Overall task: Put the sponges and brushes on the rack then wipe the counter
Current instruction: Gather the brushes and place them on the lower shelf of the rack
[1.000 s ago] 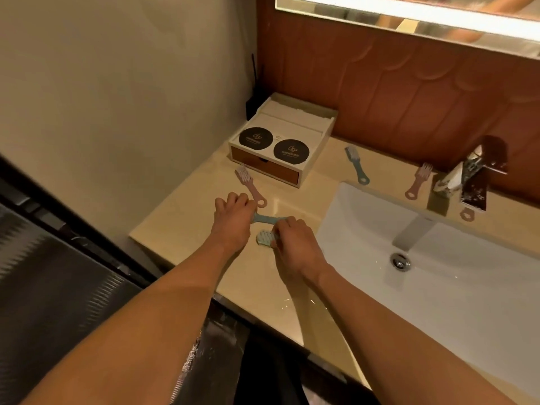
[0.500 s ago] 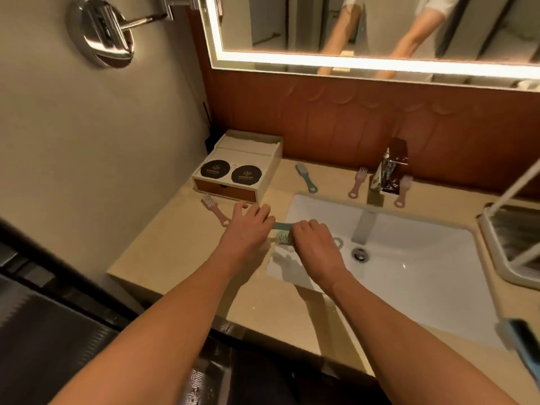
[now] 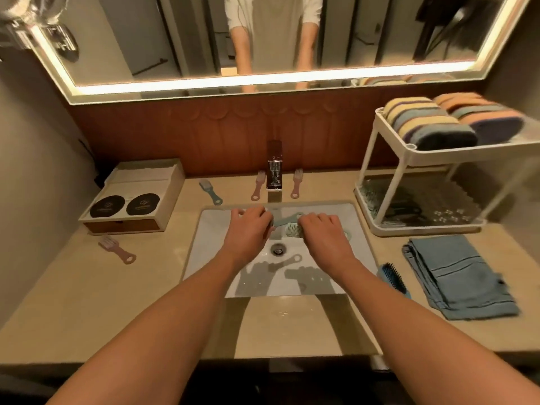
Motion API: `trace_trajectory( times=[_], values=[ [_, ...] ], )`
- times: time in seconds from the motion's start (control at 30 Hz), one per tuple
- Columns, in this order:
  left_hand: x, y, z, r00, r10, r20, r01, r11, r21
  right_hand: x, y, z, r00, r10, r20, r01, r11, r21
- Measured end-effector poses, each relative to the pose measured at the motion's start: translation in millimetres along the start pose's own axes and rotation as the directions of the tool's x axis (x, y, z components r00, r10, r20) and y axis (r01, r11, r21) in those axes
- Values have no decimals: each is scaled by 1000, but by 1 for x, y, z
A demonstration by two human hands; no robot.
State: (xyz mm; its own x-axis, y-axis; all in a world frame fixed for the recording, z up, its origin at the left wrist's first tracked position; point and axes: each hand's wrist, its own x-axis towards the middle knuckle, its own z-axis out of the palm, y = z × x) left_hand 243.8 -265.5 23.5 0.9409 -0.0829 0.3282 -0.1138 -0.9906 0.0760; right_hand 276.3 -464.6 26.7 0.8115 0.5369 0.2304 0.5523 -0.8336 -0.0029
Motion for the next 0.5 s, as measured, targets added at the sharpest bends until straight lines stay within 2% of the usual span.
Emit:
trace_trajectory(
  times=[0.23, 0.33, 0.5],
  values=[
    [53, 76, 31, 995, 95, 21, -92, 991, -100, -34, 84, -14, 990, 100, 97, -94, 993, -68],
    [71, 100, 41, 989, 137, 49, -133, 988, -83, -47, 113, -18, 986, 115, 123, -101, 989, -110],
    [98, 124, 59, 988, 139, 67, -130, 984, -125, -55, 149, -17, 970, 214, 116, -205, 975, -90]
  ],
)
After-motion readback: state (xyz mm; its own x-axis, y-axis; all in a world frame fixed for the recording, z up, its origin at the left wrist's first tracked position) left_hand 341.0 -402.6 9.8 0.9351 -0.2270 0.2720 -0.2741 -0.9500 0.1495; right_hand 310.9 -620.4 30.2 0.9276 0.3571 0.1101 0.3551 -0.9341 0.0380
